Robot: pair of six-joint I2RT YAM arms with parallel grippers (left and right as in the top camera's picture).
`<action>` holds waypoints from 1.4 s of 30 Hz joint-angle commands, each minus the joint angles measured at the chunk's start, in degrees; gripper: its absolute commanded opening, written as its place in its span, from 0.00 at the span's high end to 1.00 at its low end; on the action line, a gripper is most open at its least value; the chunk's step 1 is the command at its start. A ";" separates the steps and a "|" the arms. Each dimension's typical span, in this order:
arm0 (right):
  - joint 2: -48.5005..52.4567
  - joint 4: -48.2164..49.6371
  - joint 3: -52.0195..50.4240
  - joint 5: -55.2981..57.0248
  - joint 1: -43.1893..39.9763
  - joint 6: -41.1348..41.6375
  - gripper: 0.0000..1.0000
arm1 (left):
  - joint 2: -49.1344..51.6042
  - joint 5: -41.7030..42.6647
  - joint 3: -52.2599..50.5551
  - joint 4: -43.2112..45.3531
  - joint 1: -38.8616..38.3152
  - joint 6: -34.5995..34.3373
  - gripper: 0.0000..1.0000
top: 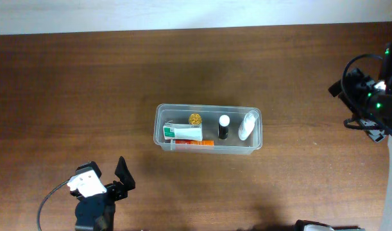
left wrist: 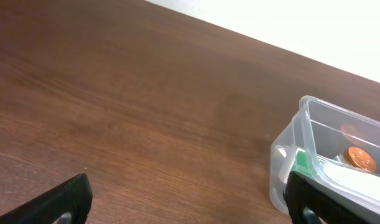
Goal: Pack container
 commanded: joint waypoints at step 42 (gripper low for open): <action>-37.24 16.63 -29.31 4.22 5.38 -10.23 0.01 | -0.66 0.63 -4.37 0.33 0.33 -0.28 0.00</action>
